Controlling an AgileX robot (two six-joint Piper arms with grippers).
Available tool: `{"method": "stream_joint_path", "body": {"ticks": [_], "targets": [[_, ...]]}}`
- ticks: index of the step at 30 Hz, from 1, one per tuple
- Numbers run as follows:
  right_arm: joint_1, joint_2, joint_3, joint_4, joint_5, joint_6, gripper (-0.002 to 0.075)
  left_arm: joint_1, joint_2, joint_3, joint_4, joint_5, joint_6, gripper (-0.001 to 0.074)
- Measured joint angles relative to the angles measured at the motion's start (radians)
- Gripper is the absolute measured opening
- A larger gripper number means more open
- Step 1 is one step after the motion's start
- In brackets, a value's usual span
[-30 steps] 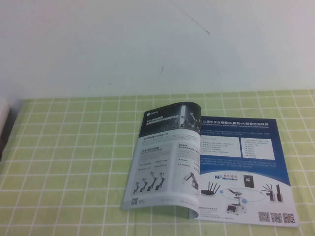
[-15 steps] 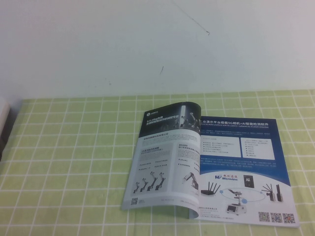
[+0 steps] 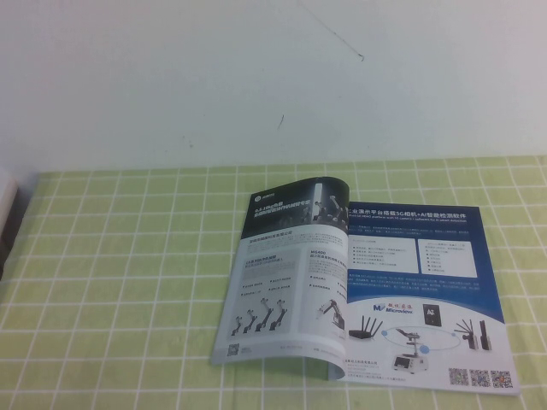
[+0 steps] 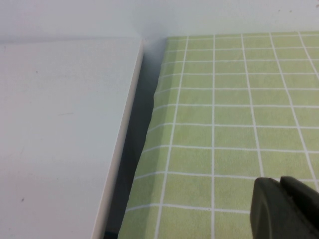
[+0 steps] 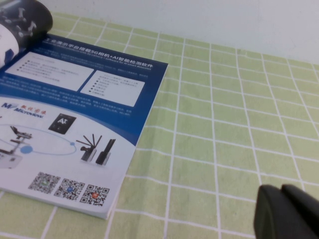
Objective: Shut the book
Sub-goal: 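Close the open booklet and leave it lying on the table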
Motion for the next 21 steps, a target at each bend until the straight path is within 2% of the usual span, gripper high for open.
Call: {"method": "stream_joint_path", "body": {"ticks": [6, 10, 16, 21], "targets": [[0.000, 0.000, 0.000, 0.000, -0.012, 0.000, -0.0003, 0.000, 0.000, 0.000, 0.012, 0.000, 0.000, -0.0004], [0.000, 0.000, 0.008, 0.000, -0.102, 0.000, -0.0003, 0.000, 0.000, 0.000, 0.014, -0.002, 0.000, -0.0004], [0.000, 0.000, 0.008, 0.000, -0.366, 0.000, -0.0003, 0.000, 0.000, 0.000, 0.022, -0.024, 0.000, -0.0004], [0.000, 0.000, 0.008, 0.000, -0.651, 0.005, -0.0003, 0.000, 0.000, 0.007, 0.022, -0.234, 0.000, -0.0004]]}}
